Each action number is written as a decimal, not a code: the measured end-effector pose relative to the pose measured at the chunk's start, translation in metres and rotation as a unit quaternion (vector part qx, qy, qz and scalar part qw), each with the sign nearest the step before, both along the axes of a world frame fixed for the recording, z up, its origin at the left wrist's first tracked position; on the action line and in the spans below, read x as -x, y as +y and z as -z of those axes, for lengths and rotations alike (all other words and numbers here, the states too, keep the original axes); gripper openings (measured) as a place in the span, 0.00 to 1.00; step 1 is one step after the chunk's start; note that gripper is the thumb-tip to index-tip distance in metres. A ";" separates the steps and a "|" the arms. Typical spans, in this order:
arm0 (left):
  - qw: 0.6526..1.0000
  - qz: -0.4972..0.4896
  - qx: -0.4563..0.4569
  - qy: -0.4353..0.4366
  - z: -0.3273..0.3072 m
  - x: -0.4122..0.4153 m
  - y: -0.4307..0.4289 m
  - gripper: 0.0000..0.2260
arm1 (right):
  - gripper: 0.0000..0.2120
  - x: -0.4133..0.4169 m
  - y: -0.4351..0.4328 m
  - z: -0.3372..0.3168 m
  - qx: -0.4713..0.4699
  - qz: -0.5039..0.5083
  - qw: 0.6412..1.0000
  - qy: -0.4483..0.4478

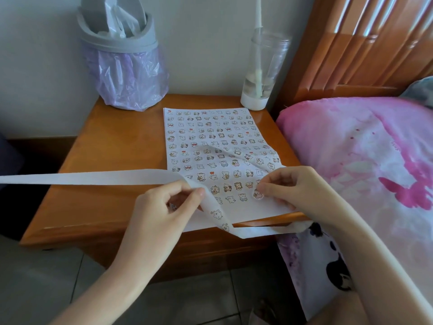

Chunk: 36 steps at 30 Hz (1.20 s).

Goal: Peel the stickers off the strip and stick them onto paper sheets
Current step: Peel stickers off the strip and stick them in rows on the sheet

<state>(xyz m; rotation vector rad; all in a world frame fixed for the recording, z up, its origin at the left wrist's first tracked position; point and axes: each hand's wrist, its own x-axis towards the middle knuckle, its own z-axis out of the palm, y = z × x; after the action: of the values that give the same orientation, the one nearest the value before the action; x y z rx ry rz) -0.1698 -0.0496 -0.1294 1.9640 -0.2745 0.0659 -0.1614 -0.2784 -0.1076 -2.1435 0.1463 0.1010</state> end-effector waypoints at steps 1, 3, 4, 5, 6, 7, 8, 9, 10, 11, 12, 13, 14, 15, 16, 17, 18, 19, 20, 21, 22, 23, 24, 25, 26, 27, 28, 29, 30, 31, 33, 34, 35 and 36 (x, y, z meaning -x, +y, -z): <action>1.000 0.002 -0.007 -0.003 0.001 0.000 0.000 0.04 | 0.03 0.000 0.000 0.000 0.000 0.001 1.000 0.002; 1.000 0.003 -0.016 -0.006 0.002 0.000 0.001 0.04 | 0.03 0.000 0.001 0.001 0.002 0.006 1.000 0.001; 1.000 0.002 -0.018 -0.007 0.002 0.000 0.001 0.04 | 0.03 0.000 0.002 0.002 0.001 0.011 1.000 -0.002; 1.000 0.001 -0.018 -0.008 0.002 0.000 0.001 0.04 | 0.03 -0.001 0.002 0.003 0.001 0.015 1.000 -0.004; 1.000 0.000 -0.019 -0.010 0.002 -0.001 0.001 0.04 | 0.03 -0.001 0.002 0.003 0.003 0.018 1.000 -0.006; 1.000 0.000 -0.019 -0.010 0.001 -0.001 0.001 0.04 | 0.03 -0.001 0.002 0.004 0.009 0.019 1.000 -0.008; 1.000 0.000 -0.018 -0.012 0.001 -0.001 0.000 0.04 | 0.03 -0.001 0.002 0.005 0.019 0.019 1.000 -0.010; 1.000 0.000 -0.018 -0.013 0.000 -0.001 0.000 0.04 | 0.03 -0.001 0.002 0.006 0.029 0.019 0.999 -0.012; 1.000 0.000 -0.019 -0.015 0.000 -0.001 -0.001 0.04 | 0.03 -0.002 0.002 0.007 0.037 0.019 0.999 -0.015; 1.000 -0.001 -0.019 -0.016 0.000 0.000 -0.001 0.04 | 0.03 -0.002 0.003 0.008 0.042 0.019 0.999 -0.019; 1.000 -0.002 -0.019 -0.016 0.000 0.000 -0.001 0.04 | 0.03 -0.002 0.003 0.008 0.045 0.019 0.999 -0.024; 1.000 -0.003 -0.018 -0.015 -0.001 0.000 -0.001 0.05 | 0.03 -0.002 0.003 0.009 0.046 0.020 0.998 -0.028; 1.000 -0.002 -0.018 -0.014 -0.001 0.000 -0.001 0.05 | 0.03 -0.002 0.003 0.009 0.045 0.020 0.998 -0.030; 1.000 -0.002 -0.019 -0.014 -0.001 0.000 -0.001 0.05 | 0.03 -0.002 0.004 0.009 0.042 0.019 0.998 -0.032; 1.000 -0.002 -0.020 -0.014 -0.001 0.000 -0.001 0.05 | 0.03 -0.002 0.004 0.010 0.040 0.019 0.998 -0.033; 1.000 -0.002 -0.021 -0.014 -0.001 0.000 -0.001 0.05 | 0.03 -0.002 0.004 0.010 0.040 0.018 0.998 -0.034; 1.000 -0.003 -0.020 -0.013 -0.001 0.000 -0.001 0.04 | 0.03 -0.002 0.004 0.010 0.041 0.018 0.998 -0.035; 1.000 -0.002 -0.019 -0.012 -0.001 0.000 -0.002 0.04 | 0.03 -0.002 0.004 0.011 0.044 0.018 0.998 -0.036; 1.000 -0.002 -0.018 -0.012 -0.001 0.000 -0.002 0.04 | 0.03 -0.002 0.004 0.011 0.048 0.019 0.998 -0.037; 1.000 -0.003 -0.018 -0.013 -0.001 0.000 -0.001 0.05 | 0.03 -0.002 0.004 0.011 0.051 0.019 0.998 -0.039; 1.000 -0.003 -0.020 -0.015 -0.001 0.001 -0.002 0.05 | 0.03 -0.002 0.004 0.011 0.053 0.020 0.998 -0.041; 1.000 -0.004 -0.022 -0.017 -0.002 0.001 -0.002 0.05 | 0.03 -0.002 0.004 0.011 0.055 0.020 0.997 -0.042; 1.000 -0.005 -0.024 -0.019 -0.002 0.001 -0.002 0.05 | 0.03 -0.002 0.004 0.011 0.057 0.019 0.997 -0.043; 0.999 -0.005 -0.025 -0.020 -0.002 0.001 -0.002 0.05 | 0.03 -0.002 0.004 0.011 0.058 0.018 0.997 -0.044; 0.999 -0.005 -0.025 -0.020 -0.002 0.001 -0.002 0.05 | 0.03 -0.002 0.004 0.012 0.059 0.016 0.997 -0.045; 0.999 -0.004 -0.026 -0.019 -0.002 0.001 -0.003 0.05 | 0.03 -0.002 0.004 0.012 0.060 0.014 0.997 -0.046; 0.999 -0.003 -0.027 -0.019 -0.001 0.000 -0.002 0.05 | 0.03 -0.002 0.005 0.012 0.061 0.013 0.997 -0.048; 0.999 -0.003 -0.028 -0.018 -0.001 0.000 -0.002 0.05 | 0.03 -0.002 0.005 0.012 0.061 0.010 0.997 -0.050; 0.999 -0.003 -0.028 -0.017 -0.001 0.000 -0.002 0.05 | 0.03 -0.002 0.006 0.013 0.062 0.008 0.997 -0.052; 0.999 -0.003 -0.029 -0.016 -0.001 0.000 -0.002 0.04 | 0.03 -0.002 0.006 0.013 0.062 0.006 0.997 -0.055; 0.999 -0.003 -0.033 -0.014 -0.001 0.000 -0.002 0.05 | 0.03 -0.002 0.007 0.014 0.065 0.006 0.996 -0.061; 0.999 -0.003 -0.034 -0.014 -0.001 0.000 -0.001 0.05 | 0.03 -0.001 0.007 0.015 0.066 0.006 0.996 -0.064; 0.999 -0.003 -0.035 -0.013 -0.001 0.000 -0.001 0.05 | 0.03 -0.001 0.006 0.016 0.068 0.006 0.996 -0.065; 0.999 -0.003 -0.035 -0.014 -0.001 0.000 -0.001 0.05 | 0.03 -0.001 0.005 0.017 0.070 0.007 0.995 -0.067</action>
<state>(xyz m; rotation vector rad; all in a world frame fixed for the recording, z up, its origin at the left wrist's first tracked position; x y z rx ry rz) -0.1696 -0.0507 -0.1288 2.0343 -0.2913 0.0884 -0.1602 -0.2729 -0.1244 -2.2804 0.0910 -0.0632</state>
